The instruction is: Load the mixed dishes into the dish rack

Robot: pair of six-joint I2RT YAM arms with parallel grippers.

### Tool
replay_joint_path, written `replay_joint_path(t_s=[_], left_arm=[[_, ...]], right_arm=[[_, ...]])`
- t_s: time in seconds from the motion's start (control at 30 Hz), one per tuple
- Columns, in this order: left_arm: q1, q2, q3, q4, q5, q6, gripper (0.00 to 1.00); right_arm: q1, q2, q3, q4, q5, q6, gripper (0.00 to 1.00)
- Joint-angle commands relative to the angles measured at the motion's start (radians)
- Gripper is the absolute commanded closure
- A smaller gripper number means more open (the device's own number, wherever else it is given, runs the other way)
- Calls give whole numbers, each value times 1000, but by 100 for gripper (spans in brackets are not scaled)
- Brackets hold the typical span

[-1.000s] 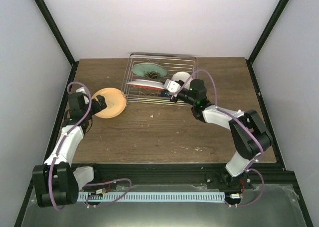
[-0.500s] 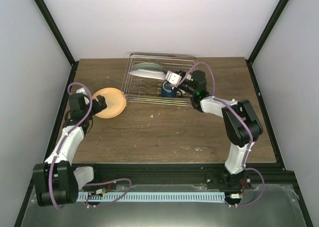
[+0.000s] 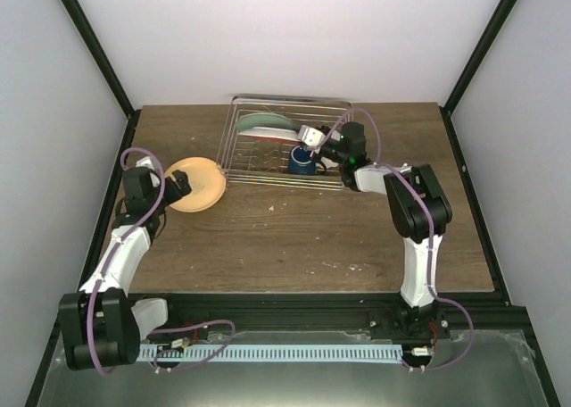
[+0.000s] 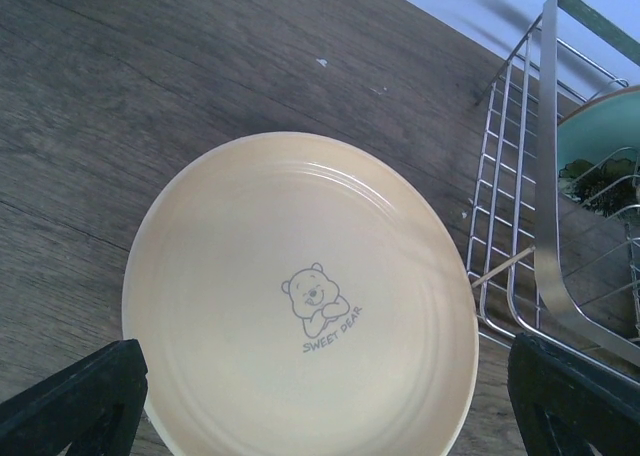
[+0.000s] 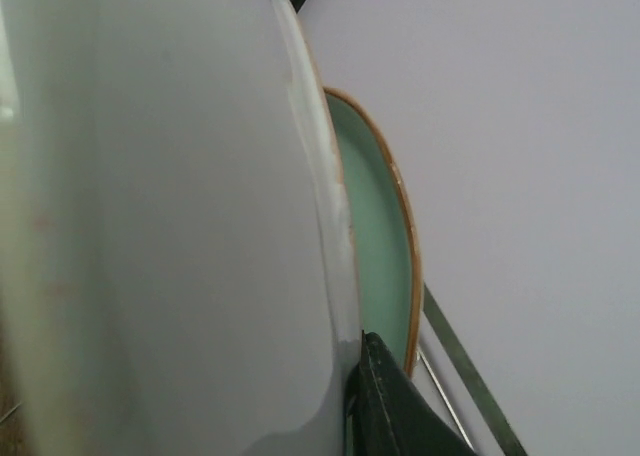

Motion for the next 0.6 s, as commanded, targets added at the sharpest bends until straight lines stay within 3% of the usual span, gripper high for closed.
replay_joint_path(t_s=[0.0, 0.57], left_arm=[[2, 0, 4, 32, 15, -7, 0], [2, 27, -7, 42, 30, -12, 0]], right_arm=[[-8, -14, 113, 106, -59, 36, 99], [13, 56, 285, -199, -58, 34, 99]])
